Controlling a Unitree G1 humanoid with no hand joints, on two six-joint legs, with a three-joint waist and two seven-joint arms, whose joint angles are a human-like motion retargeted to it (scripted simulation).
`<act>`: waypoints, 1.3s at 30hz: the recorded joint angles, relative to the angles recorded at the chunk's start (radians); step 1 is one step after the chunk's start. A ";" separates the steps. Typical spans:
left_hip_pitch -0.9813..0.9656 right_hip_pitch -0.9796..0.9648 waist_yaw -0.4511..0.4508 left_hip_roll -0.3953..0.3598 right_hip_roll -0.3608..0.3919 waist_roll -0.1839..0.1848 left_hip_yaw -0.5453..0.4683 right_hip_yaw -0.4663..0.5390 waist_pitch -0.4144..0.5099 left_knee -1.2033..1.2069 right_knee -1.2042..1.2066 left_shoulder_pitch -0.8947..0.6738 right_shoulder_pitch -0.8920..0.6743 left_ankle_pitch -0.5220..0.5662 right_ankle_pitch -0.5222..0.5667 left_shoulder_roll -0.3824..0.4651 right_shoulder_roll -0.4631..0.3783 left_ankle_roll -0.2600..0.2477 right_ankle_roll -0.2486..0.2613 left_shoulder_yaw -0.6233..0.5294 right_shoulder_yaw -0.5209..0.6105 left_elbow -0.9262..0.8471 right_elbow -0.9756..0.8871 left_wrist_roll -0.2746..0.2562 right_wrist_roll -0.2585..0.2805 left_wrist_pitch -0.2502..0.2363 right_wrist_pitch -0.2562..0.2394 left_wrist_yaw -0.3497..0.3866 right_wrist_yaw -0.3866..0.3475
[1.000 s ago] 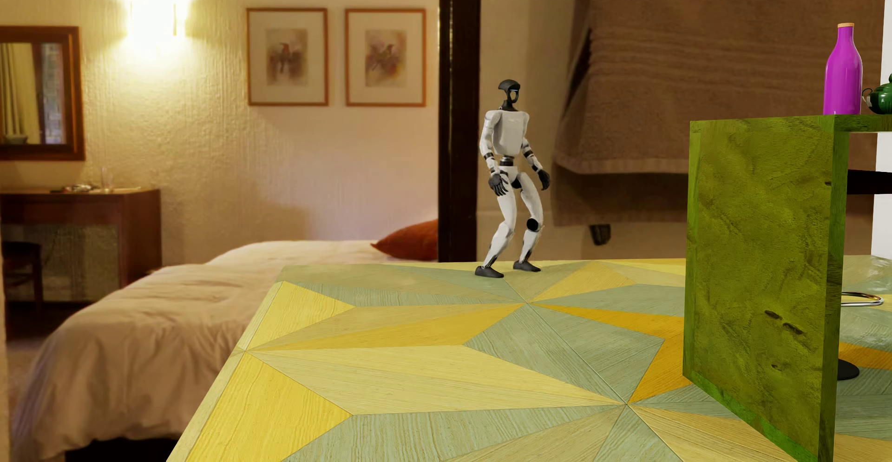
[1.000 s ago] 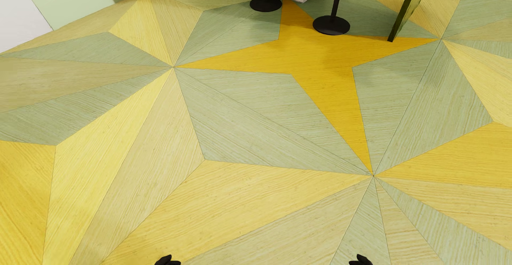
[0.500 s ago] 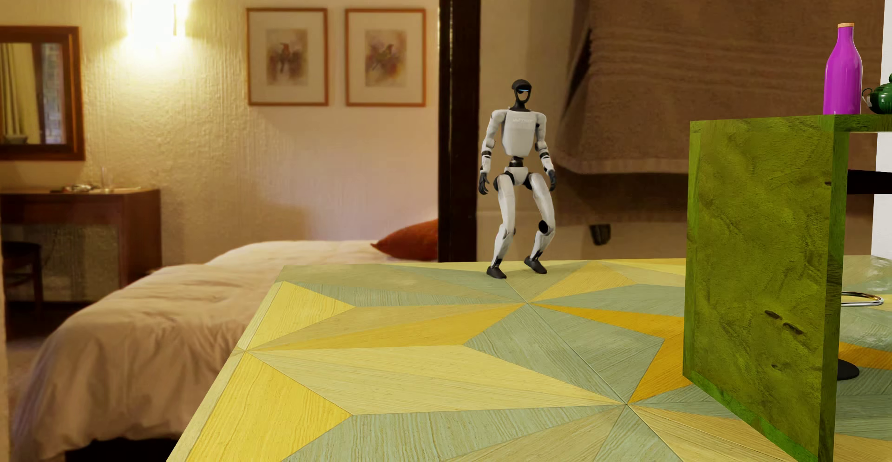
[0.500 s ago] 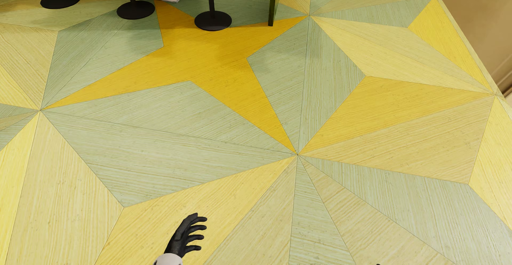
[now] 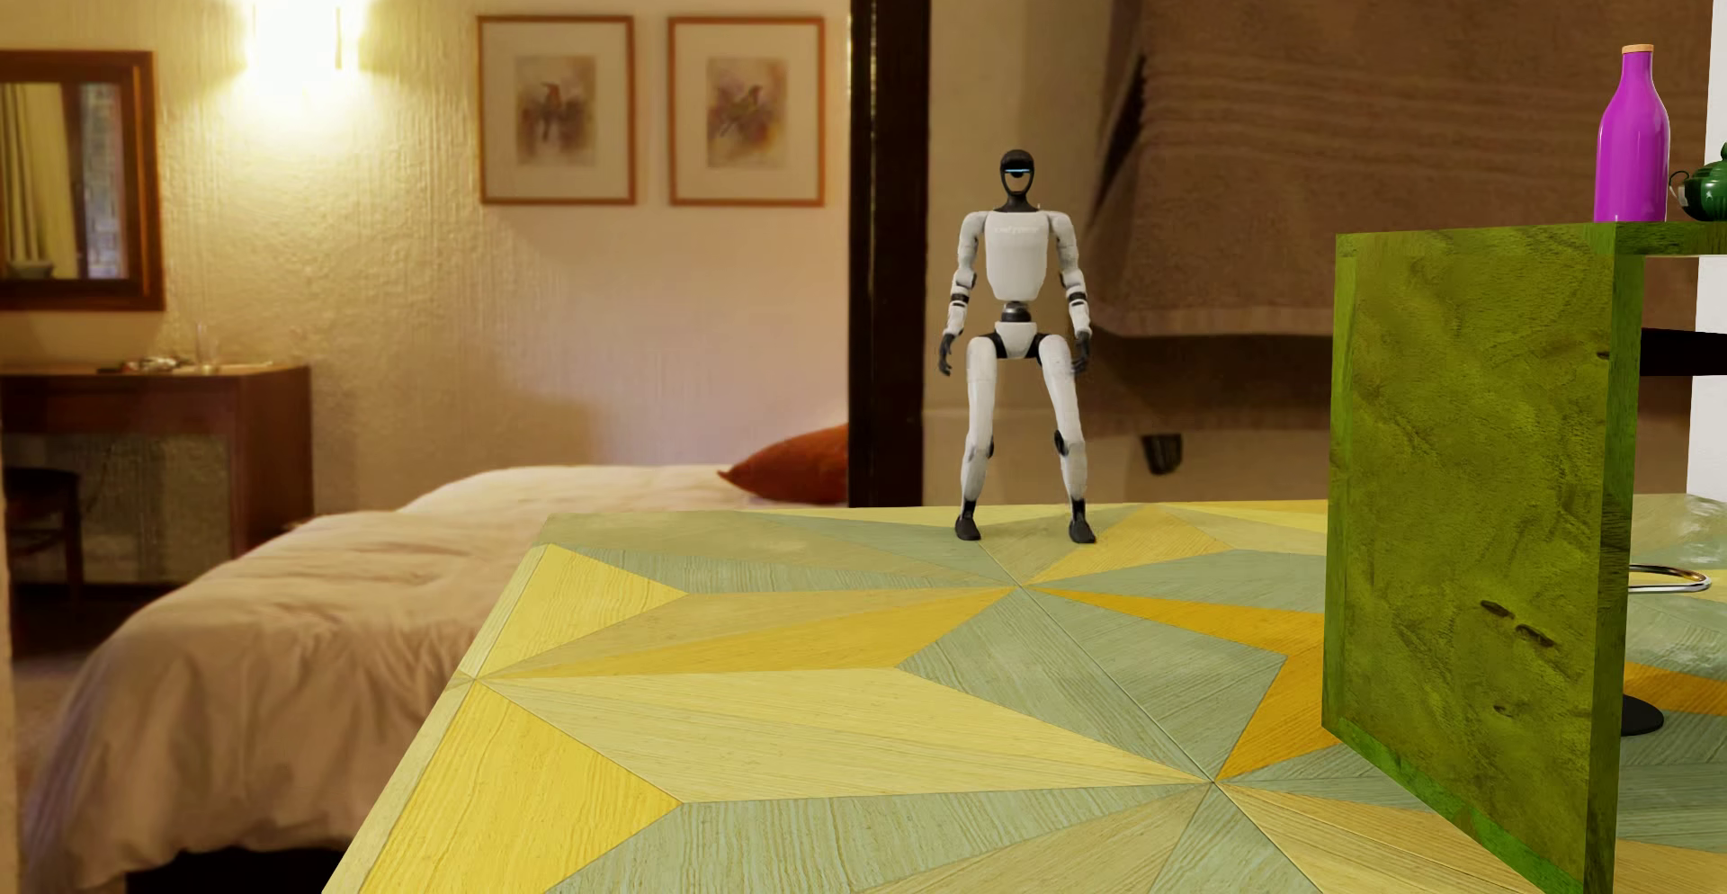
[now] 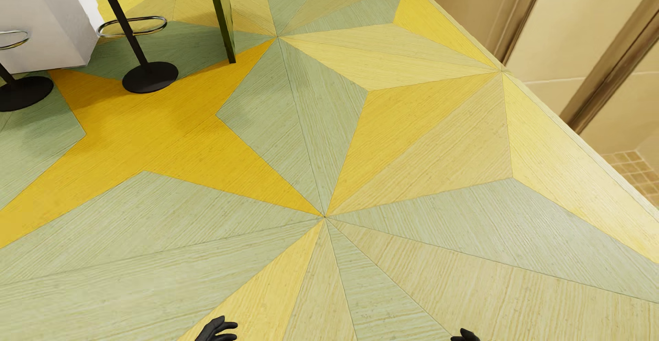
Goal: Rotate 180
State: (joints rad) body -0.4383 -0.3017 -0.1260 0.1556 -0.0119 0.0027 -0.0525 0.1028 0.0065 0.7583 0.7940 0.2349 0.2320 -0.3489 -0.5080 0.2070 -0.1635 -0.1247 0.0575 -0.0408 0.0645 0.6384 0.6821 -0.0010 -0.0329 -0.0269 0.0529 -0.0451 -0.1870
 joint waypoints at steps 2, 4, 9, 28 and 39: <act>0.041 -0.014 0.008 0.016 -0.042 -0.003 0.056 -0.060 0.006 -0.005 0.029 -0.016 -0.016 -0.010 -0.007 0.012 -0.015 -0.032 -0.004 -0.010 0.003 -0.021 -0.037 0.016 0.011 0.035 0.026 -0.002 0.011; 0.083 -0.014 -0.023 0.034 -0.061 -0.024 0.099 -0.083 0.005 -0.014 0.047 -0.064 0.013 -0.030 -0.026 0.004 -0.023 -0.043 -0.012 -0.006 -0.049 -0.039 -0.036 0.023 0.022 0.061 0.036 0.005 0.052; -0.041 0.030 -0.014 -0.012 -0.005 0.026 0.026 -0.007 0.041 0.239 0.001 -0.090 0.057 0.054 -0.016 -0.039 -0.064 0.333 -0.022 -0.027 -0.080 -0.055 0.035 0.057 0.031 0.048 0.032 -0.009 0.003; -0.009 0.047 0.245 -0.106 -0.060 0.012 0.003 -0.045 0.035 -0.160 -0.091 -0.011 -0.092 0.160 0.021 -0.049 -0.024 0.028 0.032 0.000 -0.019 -0.028 -0.099 -0.016 0.035 0.147 -0.016 0.023 0.218; -0.026 0.014 0.221 -0.101 -0.060 0.011 0.010 -0.050 0.024 -0.132 -0.033 -0.010 -0.084 0.162 0.016 -0.044 -0.025 0.024 -0.001 -0.013 -0.026 -0.020 -0.107 -0.047 0.091 0.094 0.026 0.038 0.215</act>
State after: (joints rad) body -0.4639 -0.2873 0.0946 0.0545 -0.0722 0.0134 -0.0422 0.0526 0.0307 0.6263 0.7607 0.2247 0.1481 -0.1871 -0.4921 0.1626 -0.1881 -0.1009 0.0567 -0.0539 0.0388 0.6186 0.5748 -0.0484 0.0578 0.0667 0.0793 -0.0072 0.0276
